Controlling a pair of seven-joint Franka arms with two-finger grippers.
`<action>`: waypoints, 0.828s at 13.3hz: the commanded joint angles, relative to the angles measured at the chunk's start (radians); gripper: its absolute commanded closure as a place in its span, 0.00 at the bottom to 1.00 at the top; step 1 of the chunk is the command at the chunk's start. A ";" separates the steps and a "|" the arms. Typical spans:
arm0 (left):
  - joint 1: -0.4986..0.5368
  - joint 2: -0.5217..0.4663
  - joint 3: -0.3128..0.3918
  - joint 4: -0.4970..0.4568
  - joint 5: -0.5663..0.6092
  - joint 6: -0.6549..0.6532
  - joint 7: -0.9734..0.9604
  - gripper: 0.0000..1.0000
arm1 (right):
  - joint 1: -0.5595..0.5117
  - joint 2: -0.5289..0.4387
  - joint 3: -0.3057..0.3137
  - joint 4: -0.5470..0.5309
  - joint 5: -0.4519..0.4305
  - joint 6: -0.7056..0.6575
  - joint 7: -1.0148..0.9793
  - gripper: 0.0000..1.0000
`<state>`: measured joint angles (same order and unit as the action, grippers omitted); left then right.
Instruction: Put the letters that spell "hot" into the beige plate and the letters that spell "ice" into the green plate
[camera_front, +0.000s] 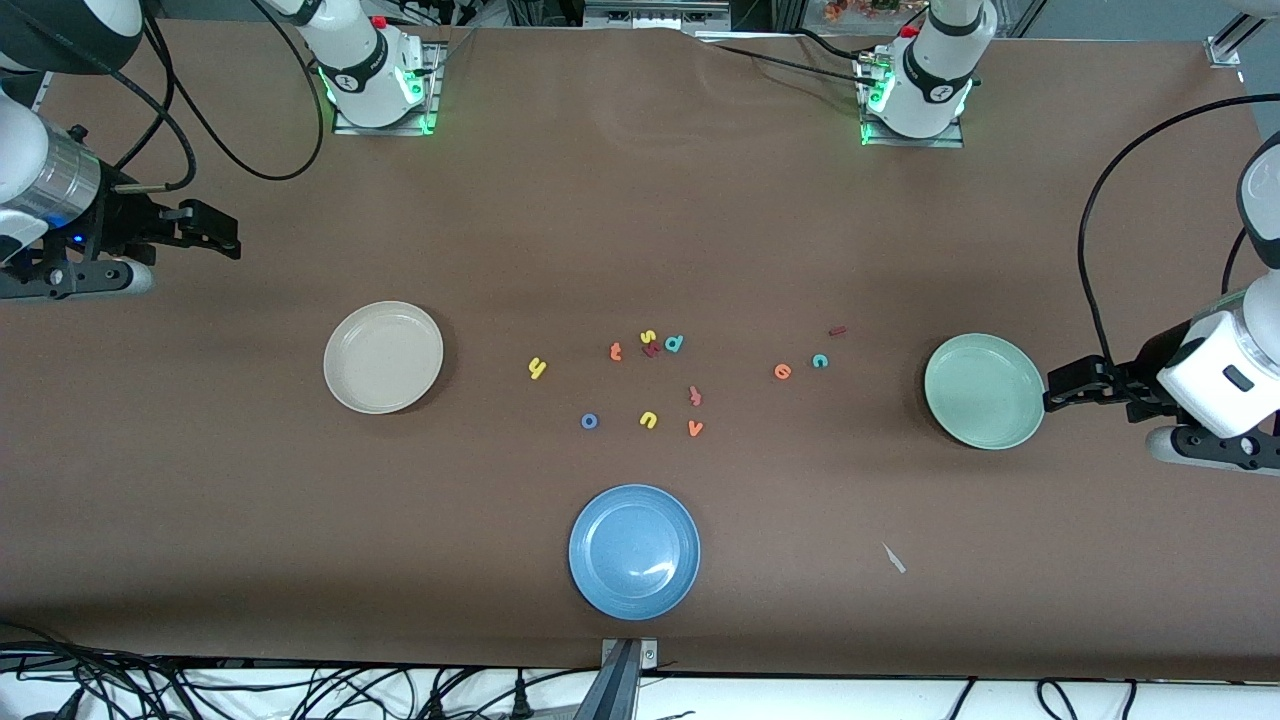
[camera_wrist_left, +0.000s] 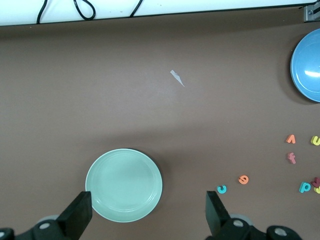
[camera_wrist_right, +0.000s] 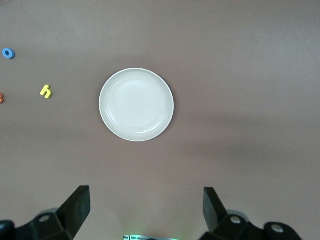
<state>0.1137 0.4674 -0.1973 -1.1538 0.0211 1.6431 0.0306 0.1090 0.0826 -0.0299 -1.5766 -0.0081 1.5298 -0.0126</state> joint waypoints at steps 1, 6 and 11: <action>-0.006 -0.009 0.006 0.006 -0.018 -0.012 0.009 0.00 | 0.001 -0.003 -0.001 0.001 -0.016 -0.007 -0.010 0.00; -0.008 -0.009 0.004 0.006 -0.012 -0.012 0.011 0.00 | 0.000 -0.003 -0.002 0.001 -0.016 -0.007 -0.012 0.00; -0.014 -0.013 0.006 0.006 -0.012 -0.012 0.011 0.00 | 0.000 -0.003 -0.002 0.001 -0.016 -0.007 -0.012 0.01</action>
<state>0.1063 0.4660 -0.1986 -1.1538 0.0211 1.6431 0.0306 0.1085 0.0830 -0.0309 -1.5769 -0.0086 1.5298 -0.0126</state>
